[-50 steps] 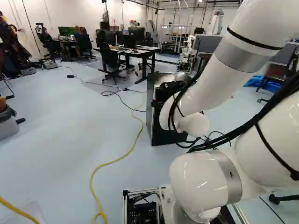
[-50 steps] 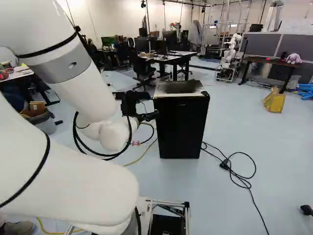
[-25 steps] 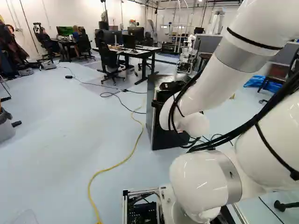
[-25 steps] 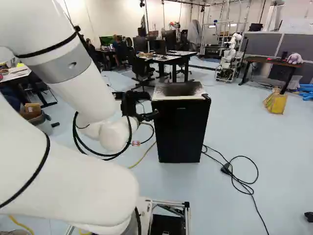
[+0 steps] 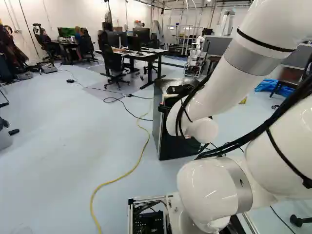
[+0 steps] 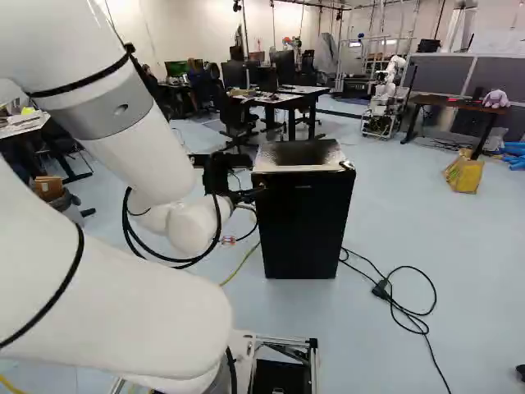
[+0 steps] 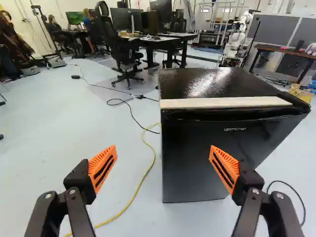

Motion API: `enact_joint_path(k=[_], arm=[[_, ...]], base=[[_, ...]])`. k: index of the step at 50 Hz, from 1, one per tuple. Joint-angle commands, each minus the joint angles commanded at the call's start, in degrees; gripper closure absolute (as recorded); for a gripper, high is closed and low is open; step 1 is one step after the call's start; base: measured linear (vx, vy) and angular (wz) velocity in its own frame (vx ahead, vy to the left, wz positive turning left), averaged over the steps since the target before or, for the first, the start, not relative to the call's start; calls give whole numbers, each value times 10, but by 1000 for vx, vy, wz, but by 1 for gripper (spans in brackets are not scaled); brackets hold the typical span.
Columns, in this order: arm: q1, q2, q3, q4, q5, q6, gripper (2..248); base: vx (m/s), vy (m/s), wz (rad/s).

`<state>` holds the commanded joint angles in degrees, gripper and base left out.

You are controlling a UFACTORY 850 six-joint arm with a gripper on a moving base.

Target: Grab a drink from the fridge

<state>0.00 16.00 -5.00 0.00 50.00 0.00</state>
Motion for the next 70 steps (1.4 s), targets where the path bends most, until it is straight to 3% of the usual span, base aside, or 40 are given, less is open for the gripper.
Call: enact_joint_path(k=[38, 54, 70], arm=[[7, -11, -9, 6, 0, 0, 3], [28, -12, -10, 41, 0, 0, 3], [64, -9, -8, 93, 7, 0, 3]], base=[[36, 0, -4], [0, 0, 0], [0, 0, 0]])
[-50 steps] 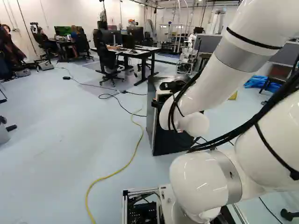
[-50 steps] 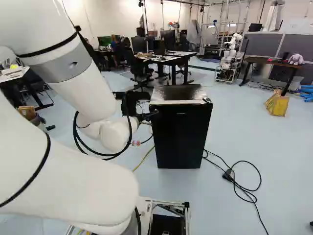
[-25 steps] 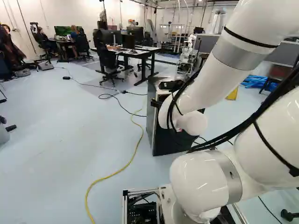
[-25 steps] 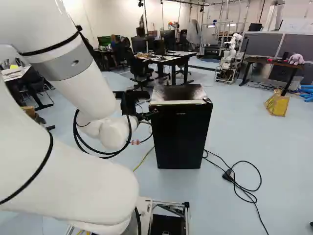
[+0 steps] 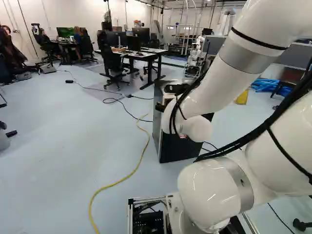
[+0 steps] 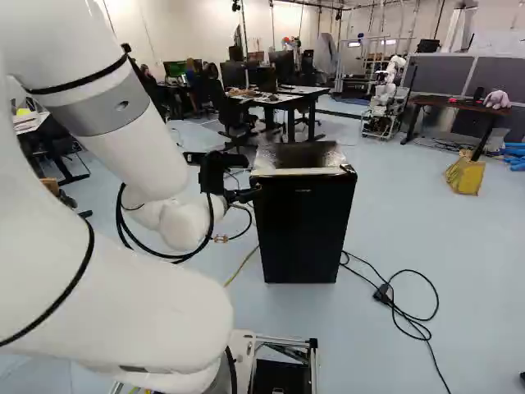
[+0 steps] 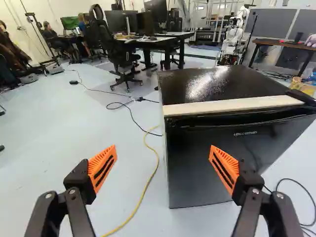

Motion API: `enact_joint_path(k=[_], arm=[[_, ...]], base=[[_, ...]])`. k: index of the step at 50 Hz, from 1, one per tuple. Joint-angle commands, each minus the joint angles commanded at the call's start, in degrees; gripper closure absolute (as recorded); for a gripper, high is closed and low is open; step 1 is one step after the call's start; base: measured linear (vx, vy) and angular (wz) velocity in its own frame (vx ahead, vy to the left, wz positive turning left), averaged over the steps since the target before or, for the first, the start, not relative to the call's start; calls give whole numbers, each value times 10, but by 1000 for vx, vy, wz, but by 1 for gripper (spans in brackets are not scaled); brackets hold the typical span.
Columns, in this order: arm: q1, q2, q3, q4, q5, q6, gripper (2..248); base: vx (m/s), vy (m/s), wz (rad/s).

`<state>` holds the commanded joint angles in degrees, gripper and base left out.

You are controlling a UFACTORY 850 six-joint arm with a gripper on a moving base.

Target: Grab a drink from the fridge

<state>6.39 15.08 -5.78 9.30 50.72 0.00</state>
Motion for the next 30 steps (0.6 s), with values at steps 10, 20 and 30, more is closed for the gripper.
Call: enact_joint_path(k=[10, 20, 30], arm=[[25, -11, 1, 46, 17, 0, 3], [50, -29, 0, 95, 36, 0, 3], [75, -51, -3, 144, 58, 0, 3]], base=[[0, 0, 0], [0, 0, 0], [0, 0, 0]])
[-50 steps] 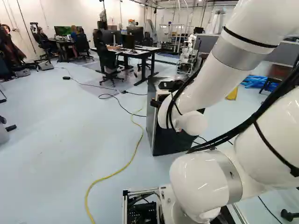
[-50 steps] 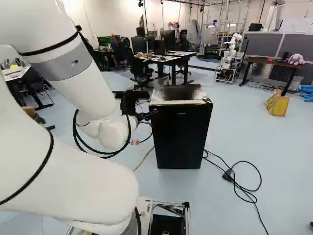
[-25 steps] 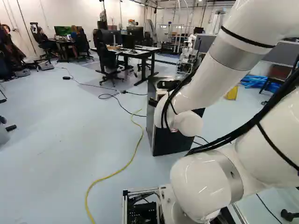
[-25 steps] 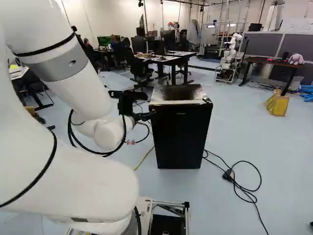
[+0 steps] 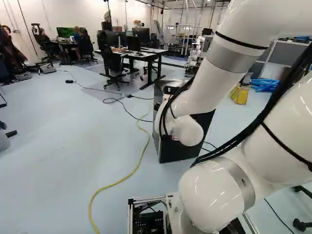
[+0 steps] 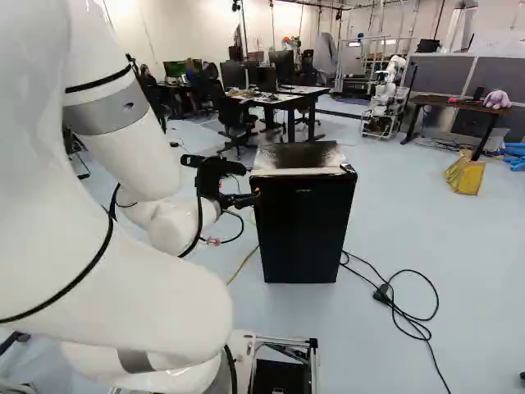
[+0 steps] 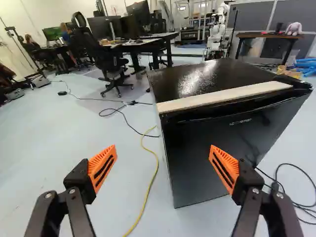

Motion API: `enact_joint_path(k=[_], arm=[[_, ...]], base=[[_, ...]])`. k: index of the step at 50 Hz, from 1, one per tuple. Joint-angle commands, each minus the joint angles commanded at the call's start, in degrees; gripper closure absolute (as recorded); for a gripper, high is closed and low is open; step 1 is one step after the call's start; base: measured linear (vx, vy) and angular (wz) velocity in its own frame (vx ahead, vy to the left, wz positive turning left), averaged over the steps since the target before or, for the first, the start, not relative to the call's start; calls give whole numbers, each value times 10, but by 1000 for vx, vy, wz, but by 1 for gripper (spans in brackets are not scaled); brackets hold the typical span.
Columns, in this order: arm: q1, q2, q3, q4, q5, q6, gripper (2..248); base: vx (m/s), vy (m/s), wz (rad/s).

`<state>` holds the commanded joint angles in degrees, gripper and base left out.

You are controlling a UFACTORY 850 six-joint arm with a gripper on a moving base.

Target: Grab a drink from the fridge

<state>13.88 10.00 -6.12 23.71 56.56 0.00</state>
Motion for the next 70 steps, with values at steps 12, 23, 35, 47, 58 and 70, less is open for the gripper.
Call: enact_joint_path(k=[12, 23, 35, 47, 58, 70], arm=[[30, -28, -5, 59, 28, 0, 3], [57, -54, -10, 114, 54, 0, 3], [87, -85, -18, 171, 85, 0, 3], [115, -121, -30, 223, 115, 0, 3], [138, -160, -49, 266, 142, 0, 3], [161, -205, -73, 312, 173, 0, 3]], base=[[0, 0, 0], [0, 0, 0], [0, 0, 0], [0, 0, 0], [0, 0, 0], [0, 0, 0]])
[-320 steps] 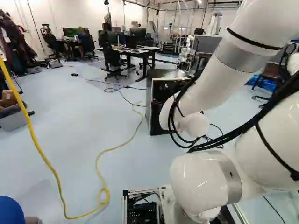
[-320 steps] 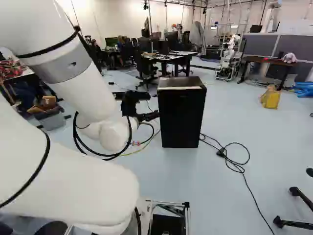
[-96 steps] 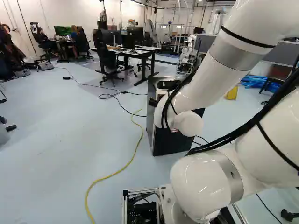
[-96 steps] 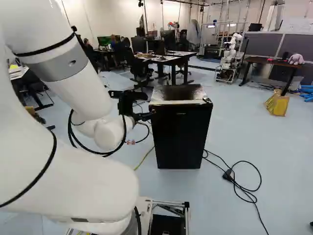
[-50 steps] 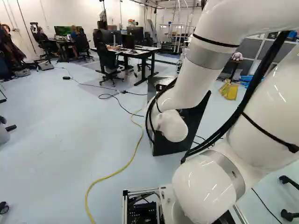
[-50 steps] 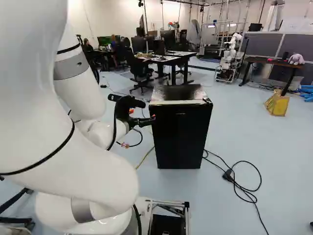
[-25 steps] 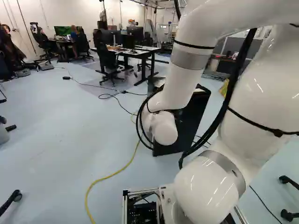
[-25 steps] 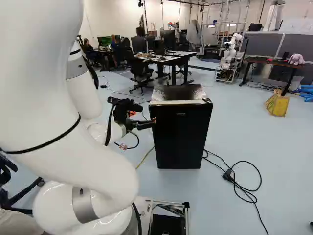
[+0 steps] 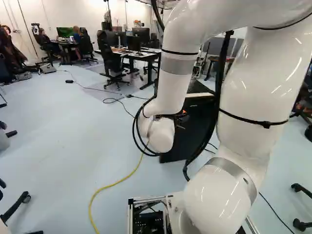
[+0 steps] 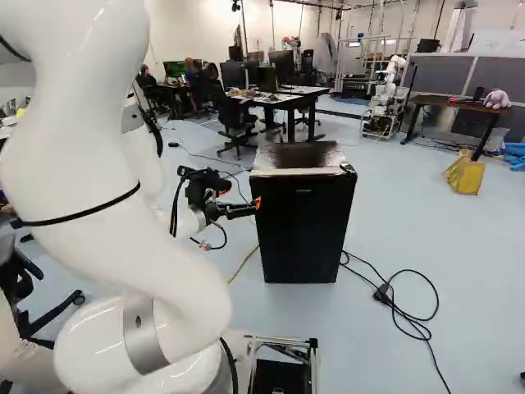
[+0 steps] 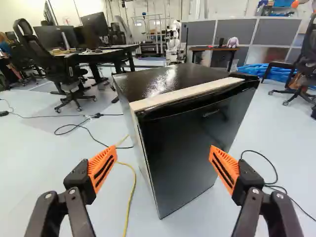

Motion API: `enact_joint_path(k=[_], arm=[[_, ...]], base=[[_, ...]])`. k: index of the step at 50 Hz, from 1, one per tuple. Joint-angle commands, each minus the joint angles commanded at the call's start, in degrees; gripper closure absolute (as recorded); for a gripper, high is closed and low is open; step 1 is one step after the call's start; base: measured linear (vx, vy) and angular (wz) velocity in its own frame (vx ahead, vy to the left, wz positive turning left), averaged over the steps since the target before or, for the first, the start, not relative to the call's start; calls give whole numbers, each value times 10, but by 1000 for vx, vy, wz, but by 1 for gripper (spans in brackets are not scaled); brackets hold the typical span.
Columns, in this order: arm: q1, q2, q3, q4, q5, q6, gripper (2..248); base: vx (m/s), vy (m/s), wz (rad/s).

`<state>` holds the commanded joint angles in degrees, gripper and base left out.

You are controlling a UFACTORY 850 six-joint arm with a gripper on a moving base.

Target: Grab a drink from the fridge

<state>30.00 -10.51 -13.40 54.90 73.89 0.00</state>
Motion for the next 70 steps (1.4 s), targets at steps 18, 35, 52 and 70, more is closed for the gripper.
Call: enact_joint_path(k=[18, 35, 52, 70], arm=[[27, -73, -47, 51, 26, 0, 3], [46, -111, -91, 75, 27, 0, 3], [48, -145, -145, 98, 27, 0, 3], [32, -181, -202, 133, 27, 0, 3]], base=[[0, 0, 0], [0, 0, 0], [0, 0, 0], [0, 0, 0]])
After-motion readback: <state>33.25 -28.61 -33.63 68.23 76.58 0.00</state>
